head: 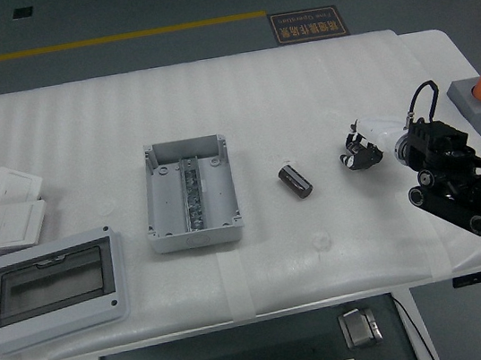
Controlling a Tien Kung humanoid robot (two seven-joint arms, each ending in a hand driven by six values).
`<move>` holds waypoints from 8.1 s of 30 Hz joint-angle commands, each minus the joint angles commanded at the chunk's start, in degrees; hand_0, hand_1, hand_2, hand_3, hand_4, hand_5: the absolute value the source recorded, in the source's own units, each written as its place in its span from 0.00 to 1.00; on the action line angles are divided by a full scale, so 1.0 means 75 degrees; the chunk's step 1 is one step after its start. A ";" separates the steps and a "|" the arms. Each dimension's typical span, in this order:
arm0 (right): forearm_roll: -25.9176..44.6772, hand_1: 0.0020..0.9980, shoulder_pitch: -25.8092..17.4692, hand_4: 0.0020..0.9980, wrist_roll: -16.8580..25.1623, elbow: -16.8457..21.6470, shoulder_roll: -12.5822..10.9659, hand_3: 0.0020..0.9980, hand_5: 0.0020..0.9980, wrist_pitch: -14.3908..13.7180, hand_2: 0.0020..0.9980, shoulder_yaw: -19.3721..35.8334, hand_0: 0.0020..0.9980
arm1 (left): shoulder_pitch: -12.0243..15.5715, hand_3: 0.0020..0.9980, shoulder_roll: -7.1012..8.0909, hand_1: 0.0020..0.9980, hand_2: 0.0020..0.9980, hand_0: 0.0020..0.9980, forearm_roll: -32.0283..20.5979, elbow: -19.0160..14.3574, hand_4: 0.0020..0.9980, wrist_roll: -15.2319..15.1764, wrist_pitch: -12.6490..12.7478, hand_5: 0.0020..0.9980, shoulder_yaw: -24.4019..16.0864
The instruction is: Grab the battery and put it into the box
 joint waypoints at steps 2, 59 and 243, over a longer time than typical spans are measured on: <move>-0.0001 0.65 0.0003 0.84 -0.0006 0.0003 -0.0003 0.87 0.46 0.0007 0.64 -0.0001 0.70 | 0.0001 0.58 0.0001 0.65 0.43 0.63 0.0001 0.0000 0.50 0.0001 -0.0001 0.48 0.0001; -0.1237 0.66 0.1252 0.88 0.0226 0.0912 -0.1411 0.95 0.42 0.0362 0.65 -0.2461 0.72 | -0.0132 0.58 0.0116 0.65 0.43 0.63 0.0068 0.0003 0.50 -0.0054 -0.0017 0.49 -0.0078; -0.3162 0.76 0.1277 0.56 0.1256 0.1604 0.0005 0.75 0.31 0.1594 0.71 -0.2012 0.85 | -0.0399 0.57 0.0251 0.65 0.31 0.63 0.0114 -0.0072 0.49 -0.0078 -0.0188 0.50 0.0161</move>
